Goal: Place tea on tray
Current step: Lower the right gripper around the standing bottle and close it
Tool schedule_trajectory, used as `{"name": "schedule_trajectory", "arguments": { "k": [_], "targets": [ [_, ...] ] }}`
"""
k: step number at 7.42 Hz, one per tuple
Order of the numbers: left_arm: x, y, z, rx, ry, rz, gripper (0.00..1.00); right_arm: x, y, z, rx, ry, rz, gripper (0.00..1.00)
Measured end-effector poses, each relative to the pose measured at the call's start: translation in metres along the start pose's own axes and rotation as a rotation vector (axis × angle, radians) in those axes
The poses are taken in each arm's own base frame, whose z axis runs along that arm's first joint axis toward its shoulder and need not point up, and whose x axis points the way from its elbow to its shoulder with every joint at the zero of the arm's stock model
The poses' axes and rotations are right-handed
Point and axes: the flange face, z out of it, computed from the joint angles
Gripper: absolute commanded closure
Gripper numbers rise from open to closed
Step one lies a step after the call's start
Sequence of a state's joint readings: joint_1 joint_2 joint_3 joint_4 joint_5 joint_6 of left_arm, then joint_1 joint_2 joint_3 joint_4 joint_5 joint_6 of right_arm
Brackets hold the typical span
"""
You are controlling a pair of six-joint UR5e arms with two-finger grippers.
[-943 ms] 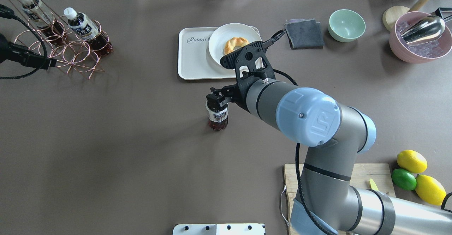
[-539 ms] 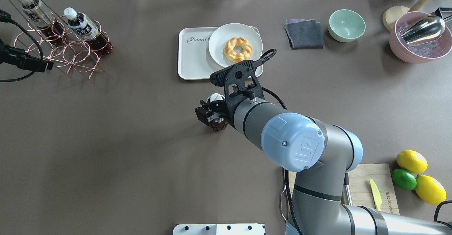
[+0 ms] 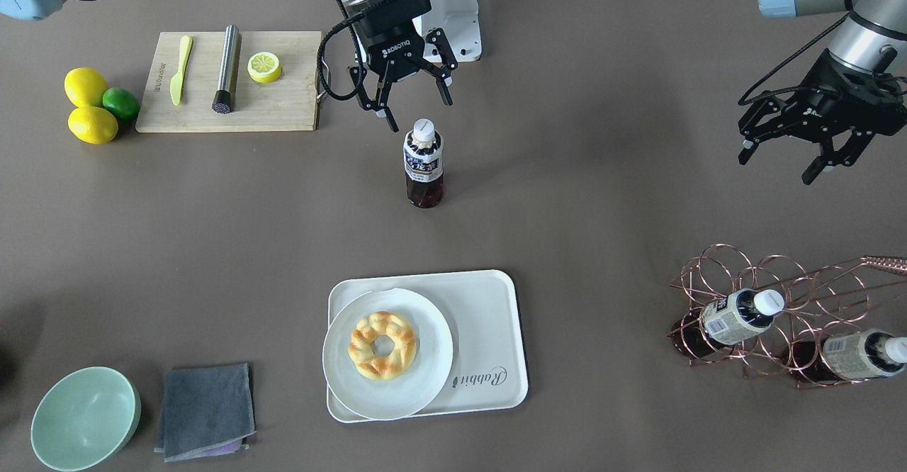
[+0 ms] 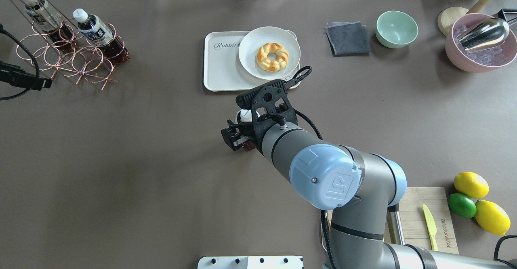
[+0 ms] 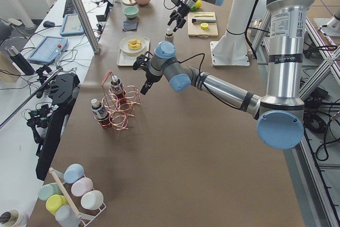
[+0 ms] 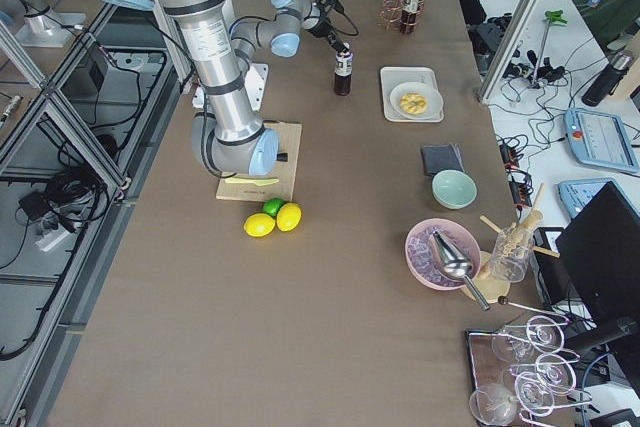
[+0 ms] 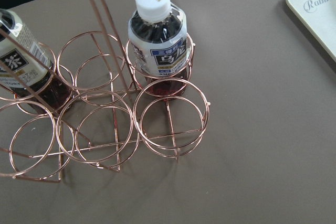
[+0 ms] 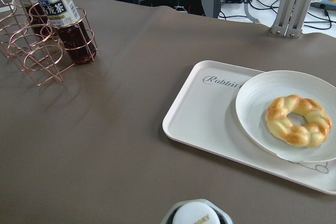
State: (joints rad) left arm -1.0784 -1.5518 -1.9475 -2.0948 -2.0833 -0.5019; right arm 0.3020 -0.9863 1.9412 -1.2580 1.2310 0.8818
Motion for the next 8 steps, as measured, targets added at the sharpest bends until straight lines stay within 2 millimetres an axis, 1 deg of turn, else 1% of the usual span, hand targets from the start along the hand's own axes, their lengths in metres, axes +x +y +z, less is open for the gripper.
{"name": "schedule_trajectory", "arguments": {
  "k": [3, 5, 8],
  "targets": [
    [-0.006, 0.004, -0.001, -0.01, 0.005, -0.01, 0.02, 0.001, 0.003, 0.007, 0.009, 0.025, -0.006, 0.14],
    [-0.007, 0.004, -0.001, -0.009, 0.004, -0.012, 0.02, 0.004, 0.003, 0.013, 0.012, 0.042, -0.011, 0.2],
    [-0.006, 0.002, -0.002, -0.007, 0.005, -0.011, 0.02, 0.002, 0.0, 0.016, 0.014, 0.046, -0.011, 0.25]
  ]
}}
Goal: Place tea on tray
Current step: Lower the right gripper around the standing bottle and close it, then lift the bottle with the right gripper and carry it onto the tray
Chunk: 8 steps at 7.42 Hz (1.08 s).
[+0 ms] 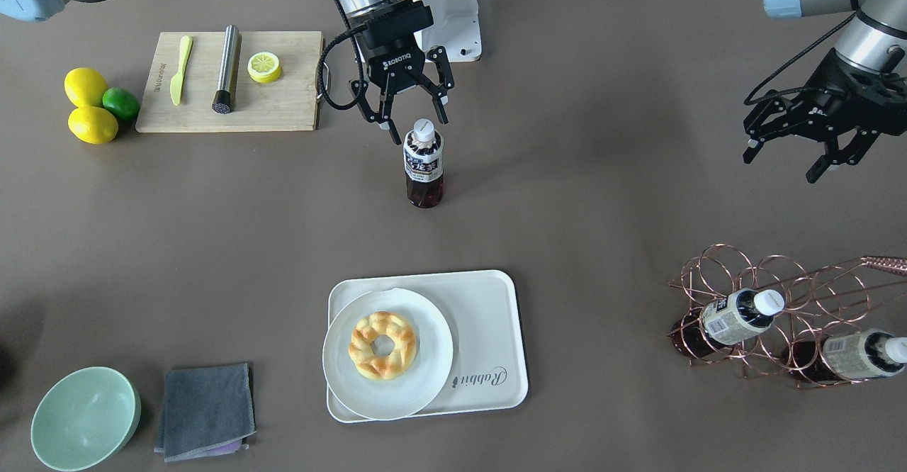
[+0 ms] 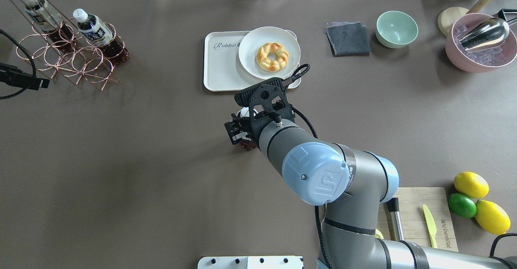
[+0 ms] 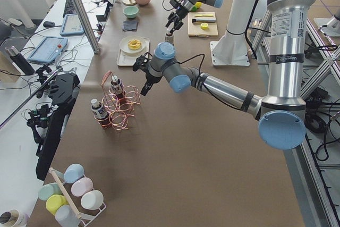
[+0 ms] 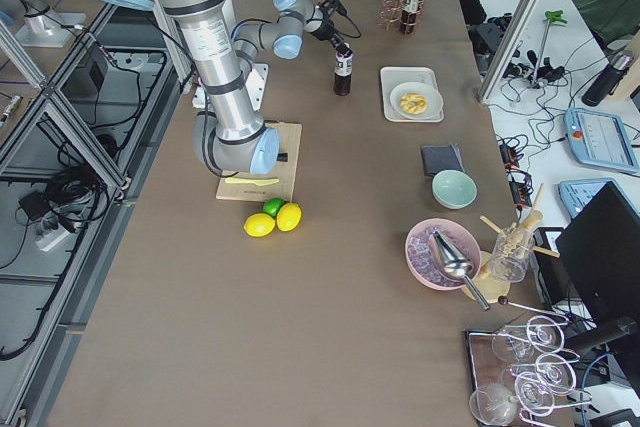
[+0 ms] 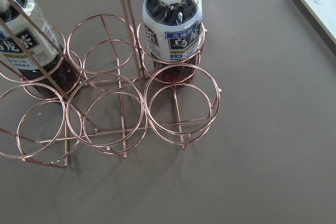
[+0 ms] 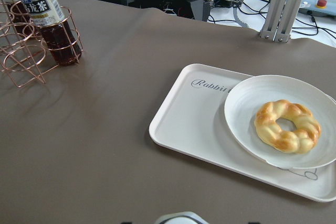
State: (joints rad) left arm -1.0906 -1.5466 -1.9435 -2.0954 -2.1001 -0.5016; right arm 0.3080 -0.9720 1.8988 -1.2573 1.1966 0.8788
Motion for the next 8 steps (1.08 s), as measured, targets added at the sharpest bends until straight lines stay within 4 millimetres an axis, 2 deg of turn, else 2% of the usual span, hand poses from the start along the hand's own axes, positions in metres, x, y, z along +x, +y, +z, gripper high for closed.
{"name": "schedule_trajectory", "arguments": {
  "k": [1, 2, 3, 6, 8],
  "targets": [
    [0.0, 0.0, 0.0, 0.0, 0.001, 0.0, 0.02, 0.0, 0.0, 0.0, -0.001, 0.0, -0.001, 0.3],
    [0.0, 0.0, 0.0, 0.0, 0.001, 0.0, 0.02, -0.001, 0.0, 0.001, -0.001, 0.0, -0.003, 0.52],
    [0.0, 0.0, 0.0, 0.0, 0.001, 0.0, 0.02, -0.001, 0.0, 0.001, -0.003, 0.001, -0.005, 0.99],
    [0.001, 0.0, -0.001, 0.001, 0.002, 0.001, 0.02, -0.002, -0.001, 0.001, -0.001, -0.001, -0.009, 1.0],
    [0.001, -0.001, -0.001, 0.001, 0.003, 0.002, 0.02, -0.006, -0.029, -0.007, 0.03, -0.011, 0.007, 1.0]
  ]
}}
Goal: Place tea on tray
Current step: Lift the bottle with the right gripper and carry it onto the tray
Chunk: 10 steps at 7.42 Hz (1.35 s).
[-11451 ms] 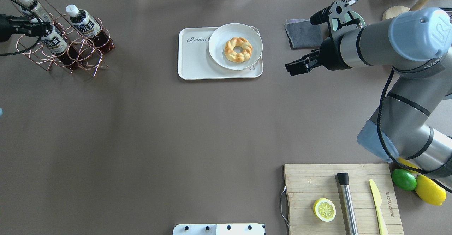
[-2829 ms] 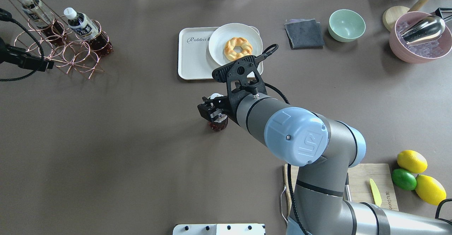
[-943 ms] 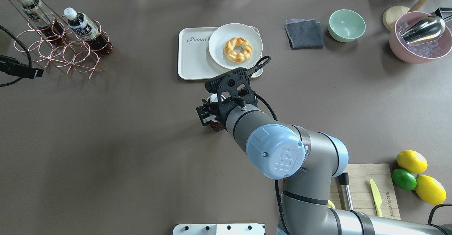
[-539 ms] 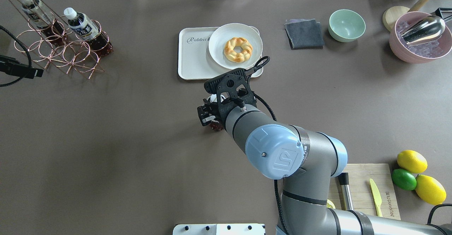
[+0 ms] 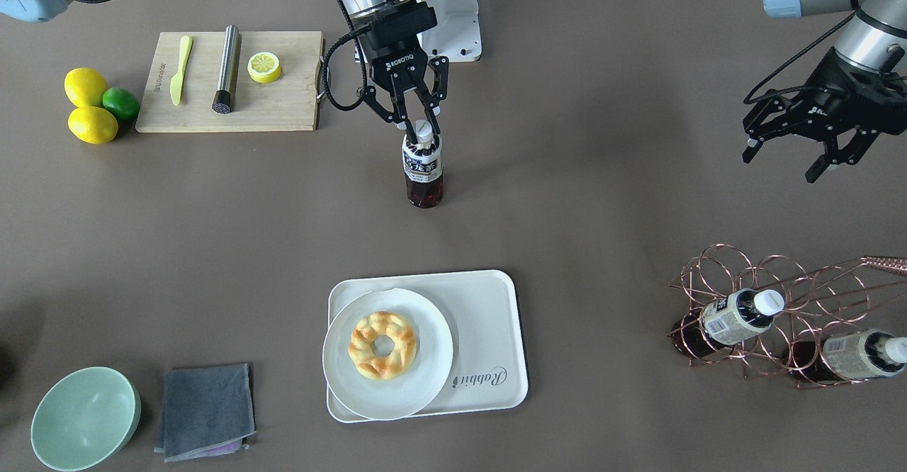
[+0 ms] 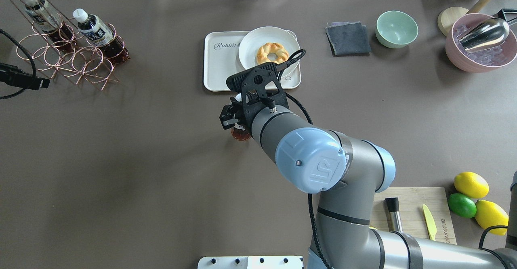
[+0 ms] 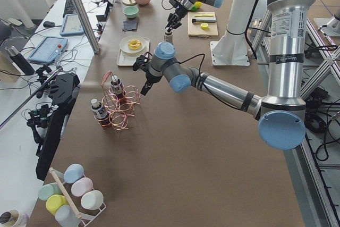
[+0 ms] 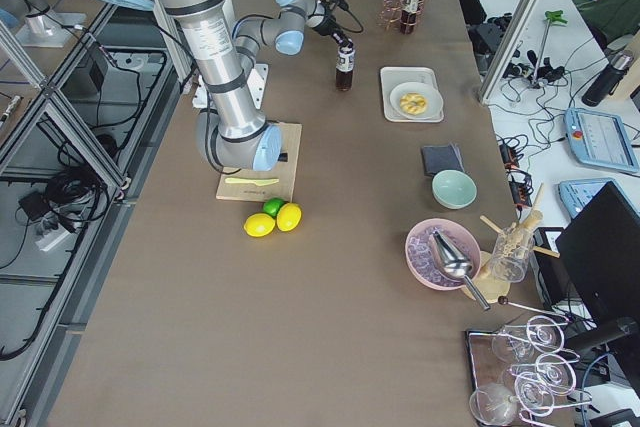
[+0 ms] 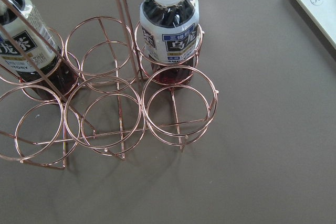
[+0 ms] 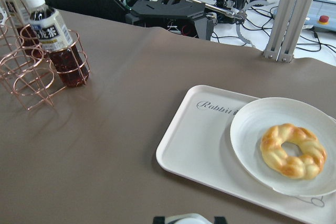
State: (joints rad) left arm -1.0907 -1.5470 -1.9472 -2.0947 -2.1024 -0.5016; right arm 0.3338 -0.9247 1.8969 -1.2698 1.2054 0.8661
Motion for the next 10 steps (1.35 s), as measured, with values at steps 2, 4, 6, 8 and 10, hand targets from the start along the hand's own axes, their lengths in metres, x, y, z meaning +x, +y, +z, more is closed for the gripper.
{"name": "schedule_trajectory", "arguments": {
  "k": [2, 4, 6, 8, 10],
  "targets": [
    [-0.001, -0.001, -0.003, -0.003, 0.014, -0.006, 0.02, 0.008, -0.049, -0.006, 0.035, 0.012, 0.027, 1.0],
    [-0.007, -0.001, -0.009, -0.007, 0.029, -0.018, 0.02, 0.014, -0.111, 0.008, 0.05, 0.066, 0.051, 1.0],
    [-0.014, -0.002, -0.016, -0.005, 0.039, -0.033, 0.02, 0.0, -0.163, 0.064, 0.049, 0.128, 0.064, 1.0],
    [-0.019, -0.003, -0.02, -0.004, 0.04, -0.042, 0.02, -0.002, -0.189, 0.126, 0.054, 0.162, 0.072, 1.0],
    [-0.02, -0.003, -0.021, -0.002, 0.039, -0.045, 0.02, 0.007, -0.189, 0.162, 0.034, 0.181, 0.072, 1.0]
  ]
}}
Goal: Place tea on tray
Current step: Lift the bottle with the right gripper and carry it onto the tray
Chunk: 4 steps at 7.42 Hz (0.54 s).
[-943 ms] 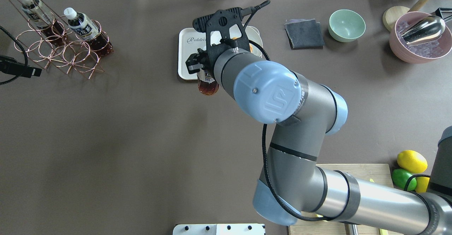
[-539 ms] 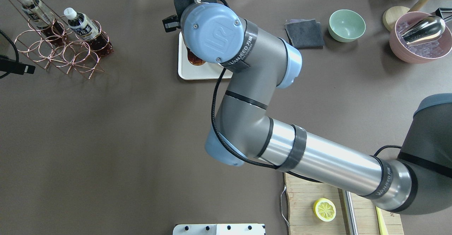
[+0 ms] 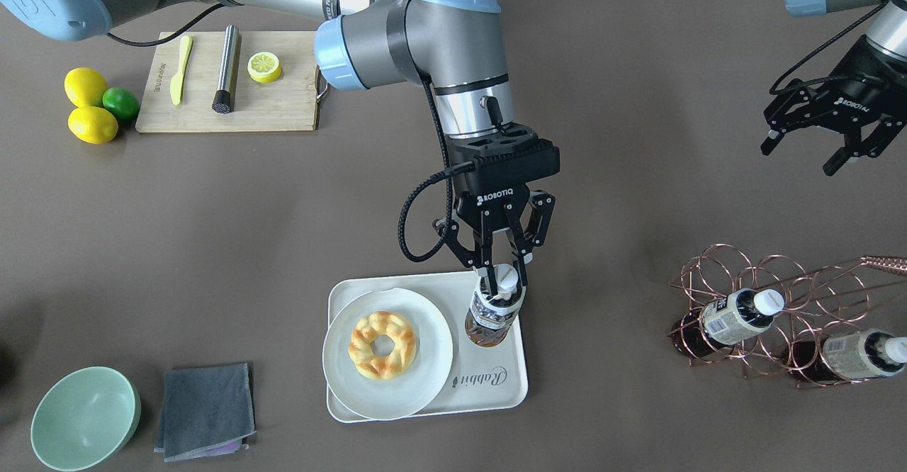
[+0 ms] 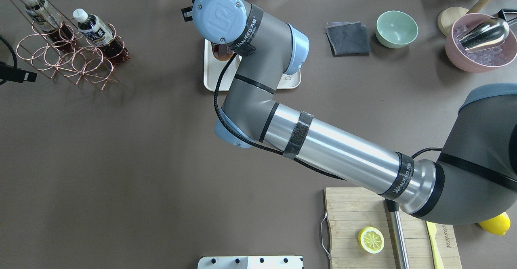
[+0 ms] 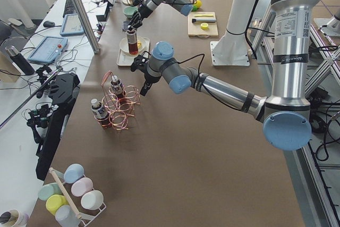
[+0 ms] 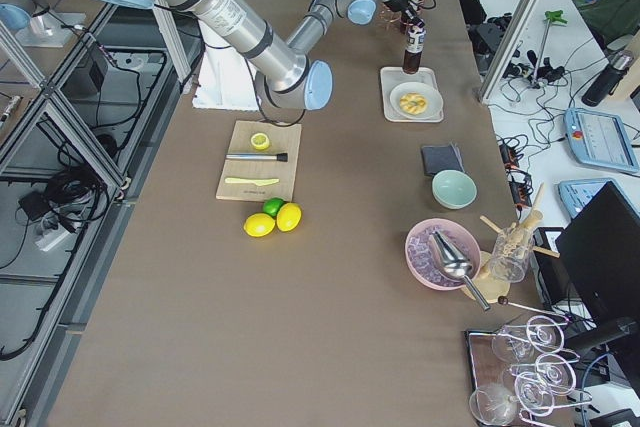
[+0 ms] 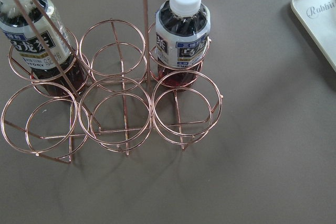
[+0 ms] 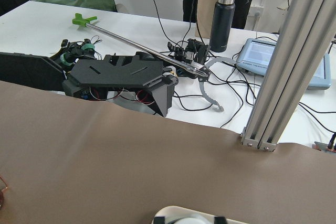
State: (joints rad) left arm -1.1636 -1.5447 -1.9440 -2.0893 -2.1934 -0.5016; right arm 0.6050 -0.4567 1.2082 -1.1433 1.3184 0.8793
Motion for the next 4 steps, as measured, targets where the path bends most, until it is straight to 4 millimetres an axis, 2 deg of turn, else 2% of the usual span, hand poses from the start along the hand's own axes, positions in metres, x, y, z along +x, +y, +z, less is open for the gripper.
{"name": "schedule_trajectory", "arguments": {
  "k": [4],
  "targets": [
    [0.002, -0.005, -0.001, 0.005, 0.002, 0.003, 0.02, 0.008, 0.021, 0.022, -0.027, 0.007, -0.007, 1.0]
  ]
}}
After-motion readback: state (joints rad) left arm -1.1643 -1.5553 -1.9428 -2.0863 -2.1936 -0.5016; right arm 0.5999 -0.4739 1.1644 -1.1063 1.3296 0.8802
